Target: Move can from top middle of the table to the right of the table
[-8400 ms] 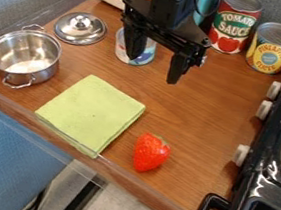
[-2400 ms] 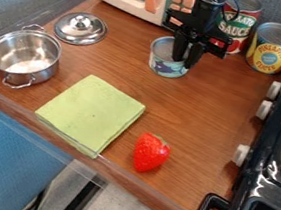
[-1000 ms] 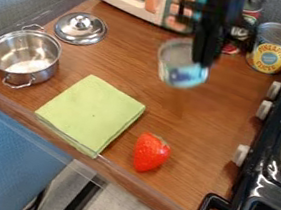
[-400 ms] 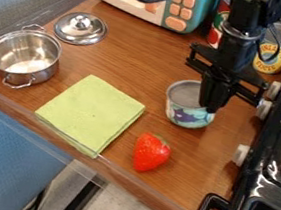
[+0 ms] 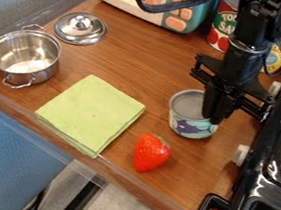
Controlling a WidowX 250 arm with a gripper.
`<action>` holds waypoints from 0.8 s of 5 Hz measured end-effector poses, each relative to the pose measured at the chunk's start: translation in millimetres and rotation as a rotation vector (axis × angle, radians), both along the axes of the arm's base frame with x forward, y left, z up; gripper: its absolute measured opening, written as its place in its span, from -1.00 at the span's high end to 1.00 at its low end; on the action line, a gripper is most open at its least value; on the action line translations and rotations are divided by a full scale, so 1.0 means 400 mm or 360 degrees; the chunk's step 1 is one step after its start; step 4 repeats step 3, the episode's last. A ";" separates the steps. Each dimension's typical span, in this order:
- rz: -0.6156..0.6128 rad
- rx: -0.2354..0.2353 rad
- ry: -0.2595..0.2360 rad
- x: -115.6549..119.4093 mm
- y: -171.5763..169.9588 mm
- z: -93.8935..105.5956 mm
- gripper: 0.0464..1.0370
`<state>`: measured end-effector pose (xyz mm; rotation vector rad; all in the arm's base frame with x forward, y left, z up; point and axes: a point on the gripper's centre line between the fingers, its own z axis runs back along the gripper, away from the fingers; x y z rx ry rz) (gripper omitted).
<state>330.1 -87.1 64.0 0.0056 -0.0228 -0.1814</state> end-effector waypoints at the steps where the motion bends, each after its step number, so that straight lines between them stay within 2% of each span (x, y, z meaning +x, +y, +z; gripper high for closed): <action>1: 0.0037 0.0021 0.0004 -0.004 0.006 0.010 0.00; 2: 0.0103 0.0053 -0.0069 -0.008 0.021 0.071 -0.62; 3: 0.0191 0.0077 -0.0138 -0.009 0.033 0.111 -0.95; 4: 0.0191 0.0077 -0.0138 -0.009 0.033 0.111 -0.95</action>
